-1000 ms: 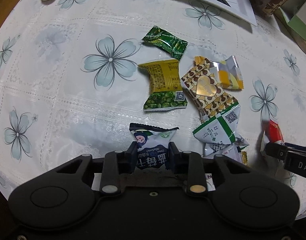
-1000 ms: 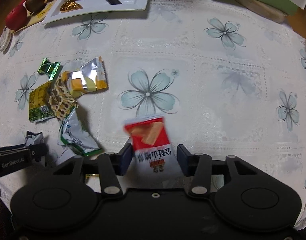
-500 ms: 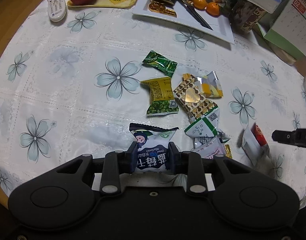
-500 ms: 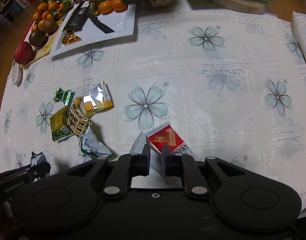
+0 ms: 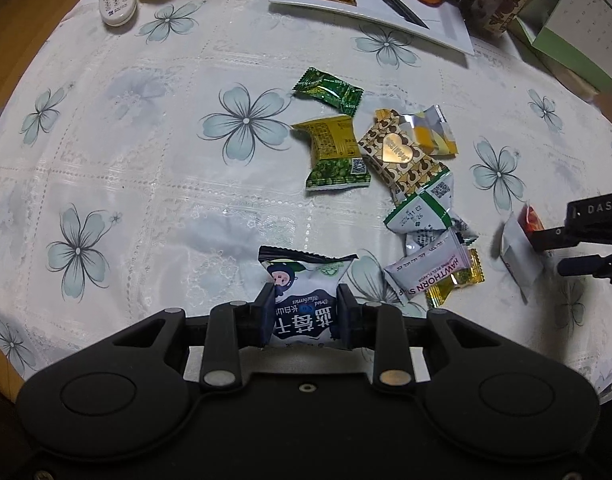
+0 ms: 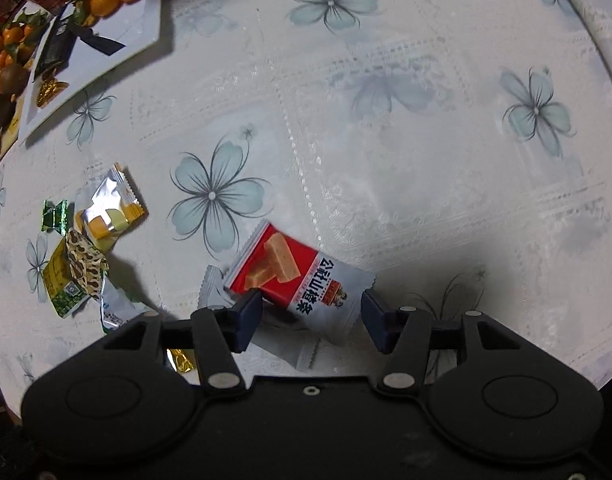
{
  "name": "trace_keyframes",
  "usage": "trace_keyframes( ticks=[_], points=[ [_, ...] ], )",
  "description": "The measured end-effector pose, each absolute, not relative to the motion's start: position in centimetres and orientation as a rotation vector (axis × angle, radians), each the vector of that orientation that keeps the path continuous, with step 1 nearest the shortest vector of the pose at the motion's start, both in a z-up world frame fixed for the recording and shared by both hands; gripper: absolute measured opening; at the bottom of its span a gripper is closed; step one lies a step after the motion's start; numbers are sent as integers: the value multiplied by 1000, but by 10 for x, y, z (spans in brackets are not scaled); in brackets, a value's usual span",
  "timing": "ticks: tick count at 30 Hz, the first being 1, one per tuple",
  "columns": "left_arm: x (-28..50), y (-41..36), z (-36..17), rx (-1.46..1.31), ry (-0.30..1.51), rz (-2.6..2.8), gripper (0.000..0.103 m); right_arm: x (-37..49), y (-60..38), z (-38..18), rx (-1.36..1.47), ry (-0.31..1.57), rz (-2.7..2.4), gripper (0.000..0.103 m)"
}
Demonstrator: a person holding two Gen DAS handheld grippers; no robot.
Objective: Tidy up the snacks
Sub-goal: 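Lift both held packets and carry them back toward the gold tray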
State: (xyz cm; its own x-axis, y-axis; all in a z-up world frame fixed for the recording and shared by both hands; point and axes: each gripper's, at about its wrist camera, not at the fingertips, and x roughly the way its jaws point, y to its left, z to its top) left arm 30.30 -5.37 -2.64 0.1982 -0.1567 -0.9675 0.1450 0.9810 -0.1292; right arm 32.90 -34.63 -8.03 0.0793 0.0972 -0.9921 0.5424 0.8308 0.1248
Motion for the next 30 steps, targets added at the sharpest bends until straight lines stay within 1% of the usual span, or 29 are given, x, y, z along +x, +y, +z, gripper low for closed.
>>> trace_keyframes(
  ticks=[4, 6, 7, 12, 15, 21, 23, 30],
  points=[
    [302, -57, -22, -18, 1356, -244, 39, 341, -341, -83, 537, 1441, -322, 59],
    [303, -57, -21, -24, 1358, -253, 39, 347, -334, -76, 517, 1407, -285, 59],
    [303, -56, -21, -28, 1360, -252, 39, 347, -331, -72, 503, 1388, -270, 57],
    [304, -51, -20, -48, 1378, -255, 39, 349, -319, -61, 344, 1333, -298, 58],
    [303, -48, -18, -52, 1377, -254, 39, 349, -316, -65, 251, 1340, -318, 58],
    [306, -38, -18, -80, 1385, -231, 39, 341, -309, -73, 166, 1366, -253, 58],
    [306, -37, -17, -85, 1385, -231, 39, 340, -304, -76, 127, 1373, -240, 60],
    [305, -40, -19, -74, 1393, -243, 39, 343, -302, -86, 60, 1379, -258, 59]
  ],
)
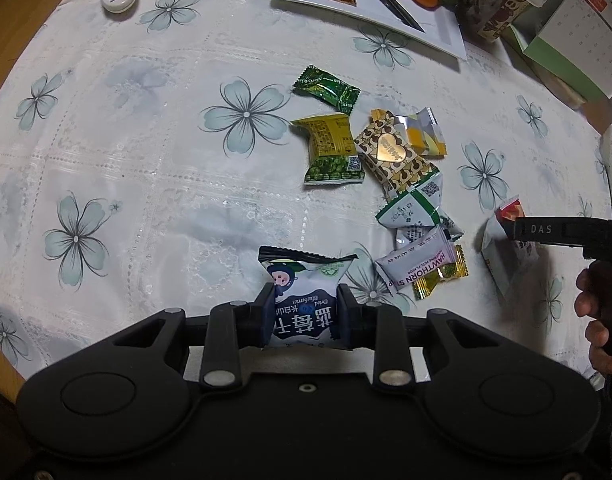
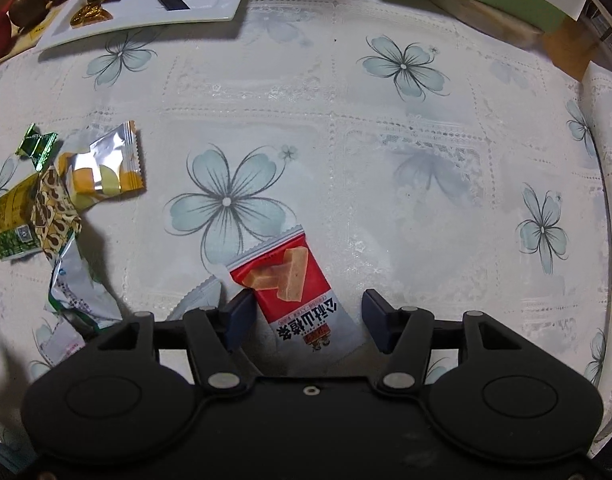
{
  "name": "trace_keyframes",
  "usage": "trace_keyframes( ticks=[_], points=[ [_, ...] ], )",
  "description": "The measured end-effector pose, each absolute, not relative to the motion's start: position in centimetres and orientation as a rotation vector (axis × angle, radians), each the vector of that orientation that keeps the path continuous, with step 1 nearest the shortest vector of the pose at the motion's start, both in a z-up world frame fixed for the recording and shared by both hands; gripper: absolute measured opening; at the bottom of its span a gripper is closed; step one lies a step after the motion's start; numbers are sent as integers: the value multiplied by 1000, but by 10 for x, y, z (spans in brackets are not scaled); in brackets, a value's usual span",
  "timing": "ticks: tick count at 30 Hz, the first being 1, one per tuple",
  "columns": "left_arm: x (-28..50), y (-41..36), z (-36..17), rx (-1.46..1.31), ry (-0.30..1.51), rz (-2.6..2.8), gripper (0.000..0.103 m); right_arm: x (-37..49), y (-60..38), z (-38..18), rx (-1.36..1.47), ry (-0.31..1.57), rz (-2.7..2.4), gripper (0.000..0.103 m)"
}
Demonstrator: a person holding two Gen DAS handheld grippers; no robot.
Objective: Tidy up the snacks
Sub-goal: 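Lift both held packets and carry them back toward the gold tray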
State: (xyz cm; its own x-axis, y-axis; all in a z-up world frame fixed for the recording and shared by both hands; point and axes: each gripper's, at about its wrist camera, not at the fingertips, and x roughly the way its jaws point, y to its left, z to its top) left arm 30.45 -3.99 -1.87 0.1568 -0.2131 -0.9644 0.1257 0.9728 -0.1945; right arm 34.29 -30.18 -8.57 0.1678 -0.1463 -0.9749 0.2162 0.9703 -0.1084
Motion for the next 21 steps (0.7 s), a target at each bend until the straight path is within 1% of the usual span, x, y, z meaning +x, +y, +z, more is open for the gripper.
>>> trace_keyframes(
  ticks=[2, 3, 4, 7, 13, 21],
  points=[
    [304, -42, -19, -67, 1392, -249, 39, 346, -307, -86, 91, 1395, -251, 58],
    [304, -43, -19, -61, 1391, -251, 39, 347, -309, -87, 118, 1402, -244, 54],
    [304, -43, -19, -58, 1392, -252, 39, 348, -312, -86, 152, 1412, -230, 47],
    [303, -43, -20, -55, 1396, -251, 39, 350, -314, -84, 162, 1415, -245, 36],
    [304, -40, -19, -55, 1387, -234, 39, 347, -319, -69, 194, 1383, -277, 36],
    [290, -40, -4, -6, 1320, -218, 39, 313, -317, -13, 309, 1262, -241, 36]
  ],
)
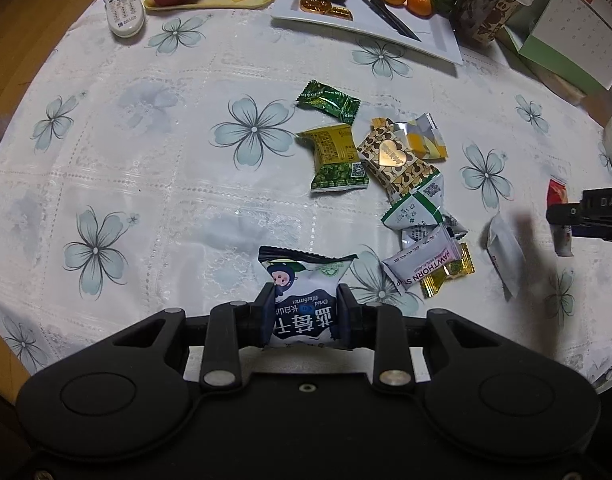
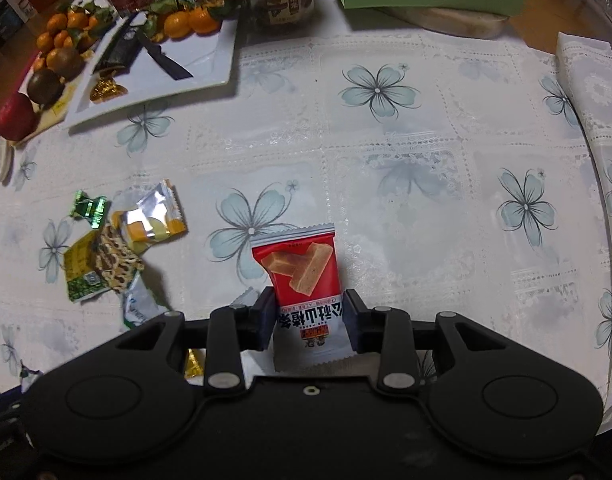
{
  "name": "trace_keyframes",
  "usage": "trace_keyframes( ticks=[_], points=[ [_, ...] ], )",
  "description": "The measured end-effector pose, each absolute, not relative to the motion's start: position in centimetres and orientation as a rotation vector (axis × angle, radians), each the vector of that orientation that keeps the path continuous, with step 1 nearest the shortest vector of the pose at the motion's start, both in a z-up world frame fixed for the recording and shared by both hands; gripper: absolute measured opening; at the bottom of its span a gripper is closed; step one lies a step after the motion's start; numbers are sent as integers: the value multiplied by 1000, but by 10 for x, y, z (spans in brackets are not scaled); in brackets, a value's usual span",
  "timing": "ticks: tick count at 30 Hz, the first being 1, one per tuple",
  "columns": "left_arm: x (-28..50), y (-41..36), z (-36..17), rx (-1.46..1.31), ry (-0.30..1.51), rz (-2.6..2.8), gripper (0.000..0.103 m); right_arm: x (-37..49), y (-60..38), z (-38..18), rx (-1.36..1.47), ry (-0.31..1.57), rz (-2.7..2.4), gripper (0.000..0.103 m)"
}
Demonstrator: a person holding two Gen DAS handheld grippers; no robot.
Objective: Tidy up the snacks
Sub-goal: 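Lift both held packets and carry them back toward the gold tray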
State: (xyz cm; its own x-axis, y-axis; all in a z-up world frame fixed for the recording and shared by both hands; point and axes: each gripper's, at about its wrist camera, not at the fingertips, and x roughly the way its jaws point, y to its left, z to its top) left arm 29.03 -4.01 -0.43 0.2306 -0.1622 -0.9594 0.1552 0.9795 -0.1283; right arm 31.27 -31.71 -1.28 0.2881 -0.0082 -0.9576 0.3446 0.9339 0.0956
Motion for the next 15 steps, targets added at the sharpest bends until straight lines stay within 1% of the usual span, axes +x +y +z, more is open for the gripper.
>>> trace_keyframes(
  ticks=[6, 15],
  points=[
    [254, -36, 15, -10, 1250, -181, 39, 252, -302, 22, 387, 1178, -219, 36],
    [170, -36, 20, 22, 1271, -187, 39, 139, -266, 44, 437, 1167, -217, 36]
  ],
)
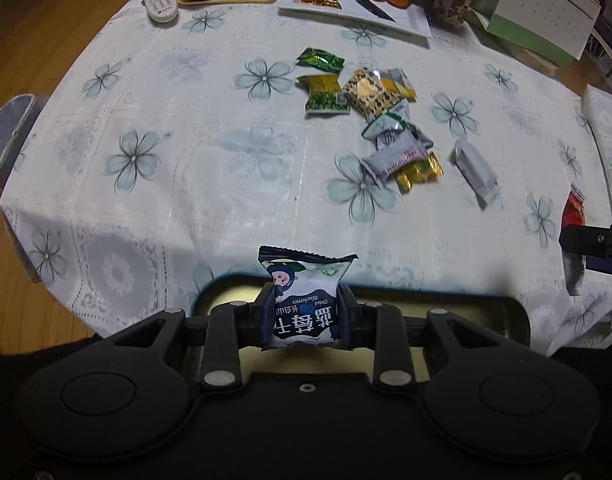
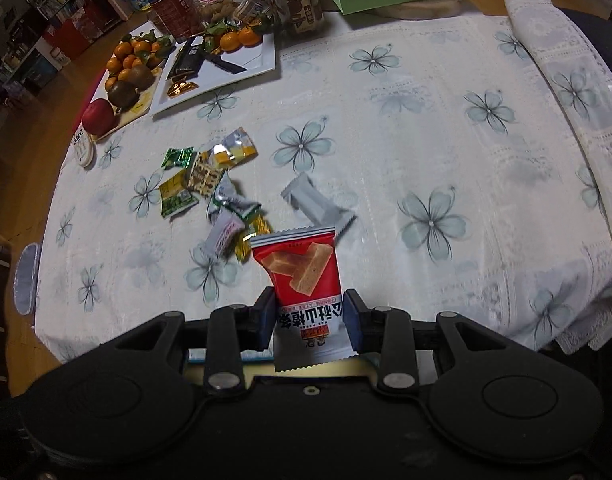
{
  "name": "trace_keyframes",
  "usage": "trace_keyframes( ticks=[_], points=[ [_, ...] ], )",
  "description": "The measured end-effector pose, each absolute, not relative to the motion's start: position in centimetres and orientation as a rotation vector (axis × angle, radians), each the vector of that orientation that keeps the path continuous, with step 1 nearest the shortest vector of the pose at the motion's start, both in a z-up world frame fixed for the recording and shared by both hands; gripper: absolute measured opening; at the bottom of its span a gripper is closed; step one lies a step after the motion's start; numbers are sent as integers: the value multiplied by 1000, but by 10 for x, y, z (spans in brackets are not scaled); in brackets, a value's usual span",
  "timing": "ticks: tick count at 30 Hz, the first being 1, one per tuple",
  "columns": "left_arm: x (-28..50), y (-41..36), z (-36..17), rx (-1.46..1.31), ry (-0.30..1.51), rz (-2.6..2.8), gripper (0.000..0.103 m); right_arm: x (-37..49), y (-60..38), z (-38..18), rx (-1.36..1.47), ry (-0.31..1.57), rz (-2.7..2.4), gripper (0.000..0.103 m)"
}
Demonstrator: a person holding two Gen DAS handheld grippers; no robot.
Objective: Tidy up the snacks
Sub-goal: 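Lift both held packets and carry them back toward the gold tray, then lower the blue-white packet into the tray with the left tool while the right tool releases the wafer packet there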
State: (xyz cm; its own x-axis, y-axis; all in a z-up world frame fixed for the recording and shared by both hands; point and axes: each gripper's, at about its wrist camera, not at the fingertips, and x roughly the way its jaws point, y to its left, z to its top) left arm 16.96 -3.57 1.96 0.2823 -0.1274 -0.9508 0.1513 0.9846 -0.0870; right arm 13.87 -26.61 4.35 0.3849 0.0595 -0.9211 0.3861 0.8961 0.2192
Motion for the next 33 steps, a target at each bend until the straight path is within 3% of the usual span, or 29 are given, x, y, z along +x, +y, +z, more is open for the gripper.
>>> trace_keyframes(
  ticks=[20, 25, 27, 29, 33],
  points=[
    [73, -35, -1, 95, 1289, -70, 40, 12, -204, 15, 334, 1261, -216, 36],
    [65, -38, 6, 135, 1241, -61, 48, 5, -191, 29, 250, 1197, -222, 37],
    [64, -36, 8, 124, 1244, -59, 56, 5, -188, 35, 210, 1178, -232, 43],
    [61, -35, 10, 121, 1234, -56, 57, 5, -189, 39, 204, 1169, -231, 53],
    [58, -33, 11, 118, 1222, -47, 57, 5, -189, 41, 172, 1182, -186, 55]
  ],
)
